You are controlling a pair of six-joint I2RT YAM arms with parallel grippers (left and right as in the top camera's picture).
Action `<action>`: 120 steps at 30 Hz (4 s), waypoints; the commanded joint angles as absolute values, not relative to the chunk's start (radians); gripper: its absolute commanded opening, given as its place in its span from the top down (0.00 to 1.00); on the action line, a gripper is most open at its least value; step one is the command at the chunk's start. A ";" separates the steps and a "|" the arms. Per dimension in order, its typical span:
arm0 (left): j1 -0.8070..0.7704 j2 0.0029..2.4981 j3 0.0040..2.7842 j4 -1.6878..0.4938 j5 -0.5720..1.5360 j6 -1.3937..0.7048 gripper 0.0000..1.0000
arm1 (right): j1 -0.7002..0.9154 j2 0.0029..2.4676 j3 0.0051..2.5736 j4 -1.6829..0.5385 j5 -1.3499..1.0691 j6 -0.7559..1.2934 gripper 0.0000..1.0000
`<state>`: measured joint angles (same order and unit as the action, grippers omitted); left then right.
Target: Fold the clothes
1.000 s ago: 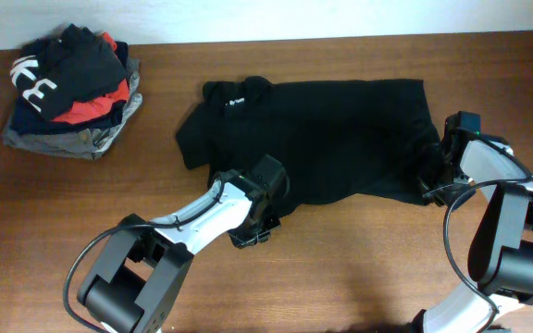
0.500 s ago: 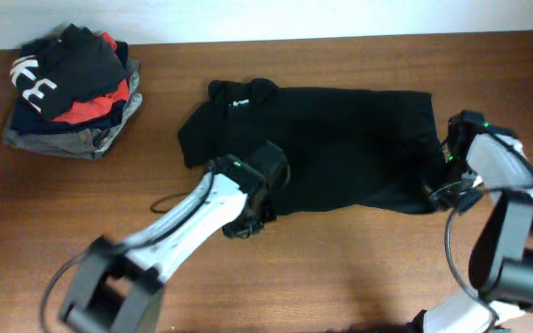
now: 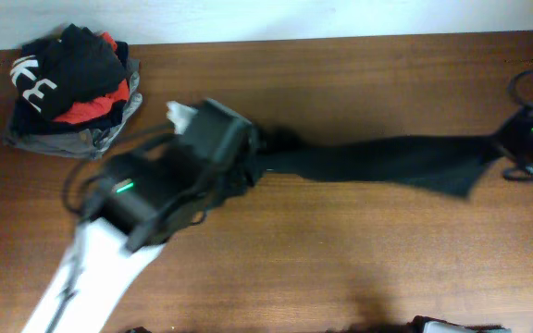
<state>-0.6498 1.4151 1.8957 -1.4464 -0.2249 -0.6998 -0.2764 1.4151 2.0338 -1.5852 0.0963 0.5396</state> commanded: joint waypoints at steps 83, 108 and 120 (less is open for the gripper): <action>-0.471 1.728 2.641 -1.464 -0.546 -0.443 0.99 | -0.282 1.596 2.491 -1.521 -0.080 0.400 0.96; -0.309 1.938 2.712 -1.358 -0.469 -0.318 0.99 | -0.235 1.809 2.515 -1.446 -0.120 0.370 0.96; -0.312 2.165 2.491 -1.688 -0.189 -0.454 0.99 | -0.235 1.900 2.185 -1.623 -0.067 0.359 0.96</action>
<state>-0.3191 2.1292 2.5256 -1.6760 -0.2783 -0.4118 -0.2314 1.9045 2.2333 -1.6184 -0.1070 0.3794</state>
